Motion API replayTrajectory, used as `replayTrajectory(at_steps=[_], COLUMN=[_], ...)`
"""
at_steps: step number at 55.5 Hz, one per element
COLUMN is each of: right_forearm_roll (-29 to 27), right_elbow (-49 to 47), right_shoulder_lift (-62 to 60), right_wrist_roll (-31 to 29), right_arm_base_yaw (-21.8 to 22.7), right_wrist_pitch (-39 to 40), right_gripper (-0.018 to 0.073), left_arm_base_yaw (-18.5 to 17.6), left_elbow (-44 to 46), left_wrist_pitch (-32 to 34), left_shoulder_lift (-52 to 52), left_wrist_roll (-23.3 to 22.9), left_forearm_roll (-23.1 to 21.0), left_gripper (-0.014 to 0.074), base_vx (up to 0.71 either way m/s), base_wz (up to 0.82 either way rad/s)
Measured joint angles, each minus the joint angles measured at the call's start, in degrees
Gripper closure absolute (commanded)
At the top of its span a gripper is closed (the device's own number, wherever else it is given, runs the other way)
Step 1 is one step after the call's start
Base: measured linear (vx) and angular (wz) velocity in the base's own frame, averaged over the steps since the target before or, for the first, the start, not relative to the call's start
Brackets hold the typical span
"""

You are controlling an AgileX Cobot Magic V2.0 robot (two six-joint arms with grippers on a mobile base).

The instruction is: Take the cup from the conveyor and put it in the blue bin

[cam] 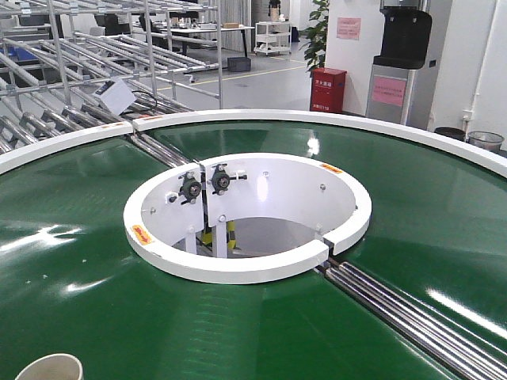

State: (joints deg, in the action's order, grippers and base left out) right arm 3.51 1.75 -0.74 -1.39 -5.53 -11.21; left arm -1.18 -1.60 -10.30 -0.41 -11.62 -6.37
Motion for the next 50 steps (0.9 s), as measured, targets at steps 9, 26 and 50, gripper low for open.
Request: replayTrajectory(at_steps=[9,26,50], right_forearm_roll=[0.00,0.00,-0.96], right_elbow=[0.00,0.00,0.00], right_shoulder_lift=[0.00,0.00,0.00], right_wrist_roll=[0.00,0.00,0.95], right_arm_base_yaw=[0.00,0.00,0.00], right_wrist_pitch=[0.00,0.00,1.97], right_gripper=[0.0568,0.0568,0.0568], left_arm_base_yaw=[0.00,0.00,0.00], left_elbow=[0.00,0.00,0.00], left_wrist_pitch=[0.00,0.00,0.34], left_shoulder_lift=[0.00,0.00,0.00], left_wrist_roll=[0.00,0.00,0.00], left_forearm_roll=[0.00,0.00,0.00], left_gripper=[0.0595,0.0595,0.0595], base_vx=[0.00,0.00,0.00], base_wz=[0.00,0.00,0.00])
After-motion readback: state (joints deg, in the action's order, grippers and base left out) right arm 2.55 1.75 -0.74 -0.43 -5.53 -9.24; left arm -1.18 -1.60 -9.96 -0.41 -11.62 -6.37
